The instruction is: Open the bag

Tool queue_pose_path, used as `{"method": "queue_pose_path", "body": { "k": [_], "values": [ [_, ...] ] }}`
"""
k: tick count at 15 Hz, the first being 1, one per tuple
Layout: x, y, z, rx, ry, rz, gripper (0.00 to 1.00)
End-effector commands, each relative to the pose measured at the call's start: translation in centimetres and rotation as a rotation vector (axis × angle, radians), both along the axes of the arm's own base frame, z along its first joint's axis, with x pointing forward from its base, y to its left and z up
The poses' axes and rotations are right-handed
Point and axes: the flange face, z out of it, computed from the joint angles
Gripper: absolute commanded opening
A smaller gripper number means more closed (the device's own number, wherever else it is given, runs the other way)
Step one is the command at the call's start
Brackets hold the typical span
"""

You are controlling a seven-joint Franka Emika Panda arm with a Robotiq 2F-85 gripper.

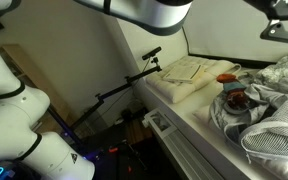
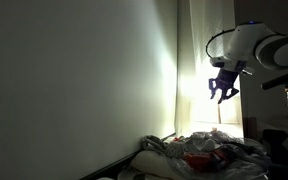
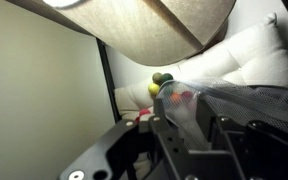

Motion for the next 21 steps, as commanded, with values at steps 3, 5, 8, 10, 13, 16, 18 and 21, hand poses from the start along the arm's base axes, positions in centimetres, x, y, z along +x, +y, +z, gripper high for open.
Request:
{"method": "queue_pose_path", "body": {
  "k": [3,5,8,10,13,16,18,21],
  "values": [
    [0.6,4.2,-3.1,0.090,0.002,0.088,0.87],
    [0.5,7.3,-6.2,0.127,0.055,0.146,1.00],
    [0.0,12.1,-10.9,0.209,0.175,0.241,1.00],
    [-0.1,14.6,-12.8,0.233,0.233,0.282,1.00],
    [0.0,15.6,-13.6,0.251,0.239,0.269,1.00],
    [0.0,16.3,-13.7,0.259,0.239,0.273,1.00],
    [0.1,16.1,-13.6,0.258,0.236,0.271,1.00],
    [-1.0,16.3,-15.9,0.277,0.294,0.261,1.00]
  ]
}}
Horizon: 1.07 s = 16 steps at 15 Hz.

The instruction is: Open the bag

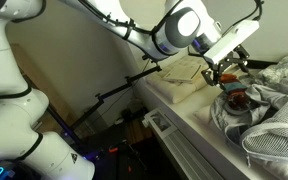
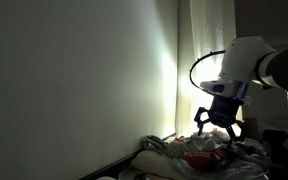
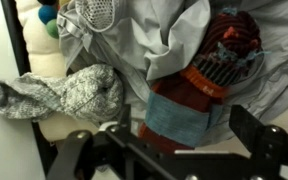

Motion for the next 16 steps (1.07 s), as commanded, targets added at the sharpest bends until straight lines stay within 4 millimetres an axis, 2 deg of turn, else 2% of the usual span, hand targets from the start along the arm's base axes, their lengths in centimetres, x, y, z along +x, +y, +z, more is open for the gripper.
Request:
{"method": "queue_pose_path", "body": {
  "k": [1,3,5,9,12,16],
  "values": [
    [-1.8,0.6,-3.2,0.019,0.090,0.003,1.00],
    [-2.9,1.4,-5.2,0.030,0.140,0.018,1.00],
    [-3.4,1.8,-6.3,0.002,0.156,0.024,1.00],
    [-3.4,2.0,-7.2,-0.029,0.157,0.051,1.00],
    [-3.4,2.4,-6.9,-0.031,0.151,0.059,1.00],
    [-3.7,4.7,-3.9,-0.026,0.100,0.097,1.00]
  ]
}}
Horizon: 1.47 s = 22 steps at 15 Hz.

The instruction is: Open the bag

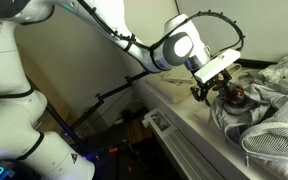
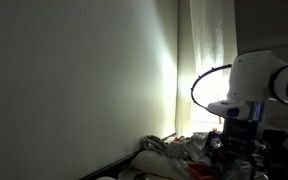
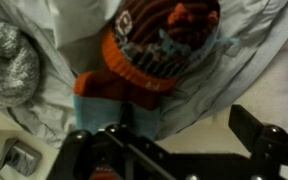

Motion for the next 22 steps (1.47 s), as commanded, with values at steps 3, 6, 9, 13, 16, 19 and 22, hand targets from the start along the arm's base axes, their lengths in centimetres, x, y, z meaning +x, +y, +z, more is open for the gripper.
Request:
{"method": "queue_pose_path", "body": {
  "k": [3,6,9,13,16,19,22],
  "values": [
    [-0.6,2.9,5.0,-0.014,-0.083,0.062,1.00],
    [-0.2,2.7,7.9,-0.030,-0.149,0.070,1.00],
    [0.1,1.2,10.3,-0.050,-0.221,0.055,1.00],
    [0.3,-0.6,11.6,-0.064,-0.260,0.035,1.00],
    [1.1,-0.6,11.1,-0.071,-0.233,0.035,1.00],
    [1.1,-0.5,11.0,-0.070,-0.233,0.036,1.00],
    [1.1,-0.5,11.0,-0.070,-0.233,0.036,1.00]
  ]
}}
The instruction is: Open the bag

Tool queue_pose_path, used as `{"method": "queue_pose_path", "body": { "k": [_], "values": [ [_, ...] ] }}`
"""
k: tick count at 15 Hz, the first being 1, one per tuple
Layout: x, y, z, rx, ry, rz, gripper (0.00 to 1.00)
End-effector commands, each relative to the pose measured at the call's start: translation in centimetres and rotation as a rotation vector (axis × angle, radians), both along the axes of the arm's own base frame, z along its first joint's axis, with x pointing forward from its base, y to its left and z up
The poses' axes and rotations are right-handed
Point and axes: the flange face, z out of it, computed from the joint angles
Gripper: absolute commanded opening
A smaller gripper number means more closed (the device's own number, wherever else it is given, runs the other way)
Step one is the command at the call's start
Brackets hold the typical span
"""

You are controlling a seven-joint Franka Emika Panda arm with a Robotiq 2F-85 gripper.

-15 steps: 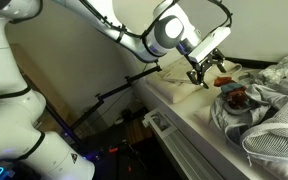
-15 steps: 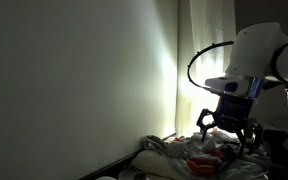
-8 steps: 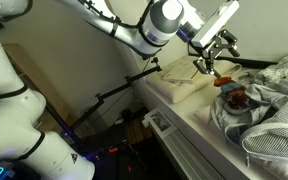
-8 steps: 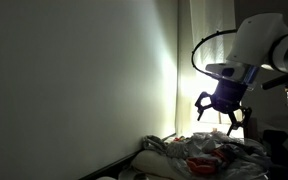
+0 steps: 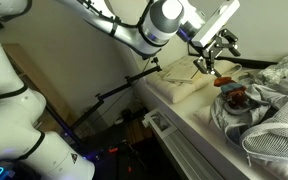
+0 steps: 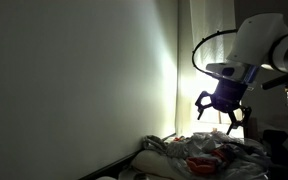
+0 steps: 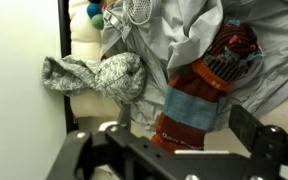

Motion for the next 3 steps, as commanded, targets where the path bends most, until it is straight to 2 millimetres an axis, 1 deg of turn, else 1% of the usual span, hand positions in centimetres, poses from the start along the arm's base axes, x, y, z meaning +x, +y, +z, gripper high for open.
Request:
{"method": "queue_pose_path", "body": {
  "k": [1,3],
  "values": [
    [0.01,-0.01,0.06,0.000,0.001,0.000,1.00],
    [0.00,-0.01,0.04,0.001,0.000,0.001,1.00]
  ]
}}
